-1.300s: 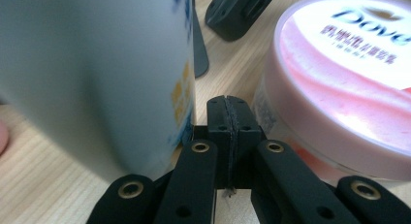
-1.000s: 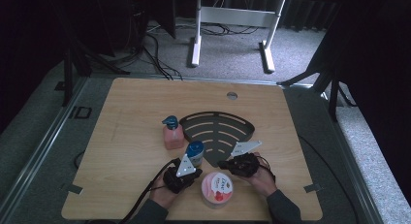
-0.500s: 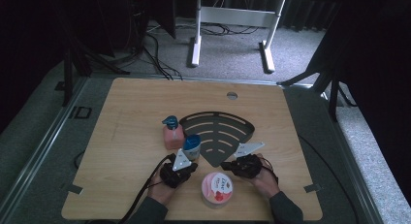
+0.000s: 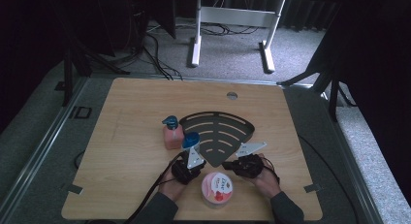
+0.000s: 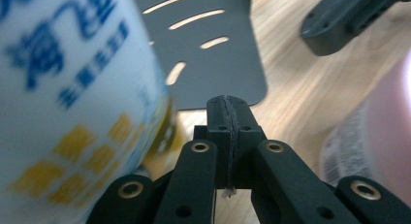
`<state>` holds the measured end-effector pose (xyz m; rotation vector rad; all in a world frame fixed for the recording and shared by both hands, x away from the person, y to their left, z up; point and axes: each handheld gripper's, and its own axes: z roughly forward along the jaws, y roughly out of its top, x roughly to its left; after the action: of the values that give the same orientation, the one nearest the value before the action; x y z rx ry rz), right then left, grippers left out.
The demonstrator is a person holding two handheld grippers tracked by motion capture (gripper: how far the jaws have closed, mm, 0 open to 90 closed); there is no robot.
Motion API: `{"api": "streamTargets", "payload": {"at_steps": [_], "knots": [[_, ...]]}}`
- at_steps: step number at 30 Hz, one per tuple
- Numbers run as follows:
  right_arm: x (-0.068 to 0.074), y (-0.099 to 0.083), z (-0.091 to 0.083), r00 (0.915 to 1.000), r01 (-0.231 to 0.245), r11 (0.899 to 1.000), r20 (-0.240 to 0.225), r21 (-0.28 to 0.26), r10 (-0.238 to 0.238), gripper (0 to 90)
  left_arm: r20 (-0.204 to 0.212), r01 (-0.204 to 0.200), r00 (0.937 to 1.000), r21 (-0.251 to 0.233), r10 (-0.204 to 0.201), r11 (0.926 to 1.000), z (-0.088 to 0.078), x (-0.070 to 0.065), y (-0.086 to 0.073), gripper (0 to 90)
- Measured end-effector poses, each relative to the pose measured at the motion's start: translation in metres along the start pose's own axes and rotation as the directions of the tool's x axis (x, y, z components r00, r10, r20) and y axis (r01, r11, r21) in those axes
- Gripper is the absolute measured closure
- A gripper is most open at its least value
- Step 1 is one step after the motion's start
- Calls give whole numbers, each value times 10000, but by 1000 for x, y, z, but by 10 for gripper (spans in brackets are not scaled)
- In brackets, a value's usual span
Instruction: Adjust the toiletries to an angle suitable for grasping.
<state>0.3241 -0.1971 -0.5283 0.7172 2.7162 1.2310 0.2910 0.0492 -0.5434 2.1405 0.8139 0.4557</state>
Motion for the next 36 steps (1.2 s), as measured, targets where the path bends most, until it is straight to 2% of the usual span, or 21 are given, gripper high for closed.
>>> {"api": "streamTargets", "payload": {"at_steps": [3, 10, 17, 25, 36], "knots": [[0, 0, 0, 10000, 31, 10000, 4, -3, -31, 900, -246, 87, 9997, 54, -86, 9999, 0, 5, -1, 897], [1, 0, 1, 10000, 45, 10000, -16, 42, -45, 900, -430, 362, 9985, 367, -346, 9987, 5, 15, -5, 897], [1, -1, -1, 10000, 25, 10000, 2, 20, -25, 900, -605, 433, 9974, 811, -385, 9958, 9, 23, -10, 897], [2, -3, -2, 10000, 10, 10000, 7, 55, -10, 900, -619, 711, 9959, 760, -665, 9946, 10, 31, -12, 894], [4, -10, -8, 10000, 10, 9999, 52, 141, -10, 900, -644, 638, 9962, 791, -587, 9948, 10, 33, -12, 890]]}}
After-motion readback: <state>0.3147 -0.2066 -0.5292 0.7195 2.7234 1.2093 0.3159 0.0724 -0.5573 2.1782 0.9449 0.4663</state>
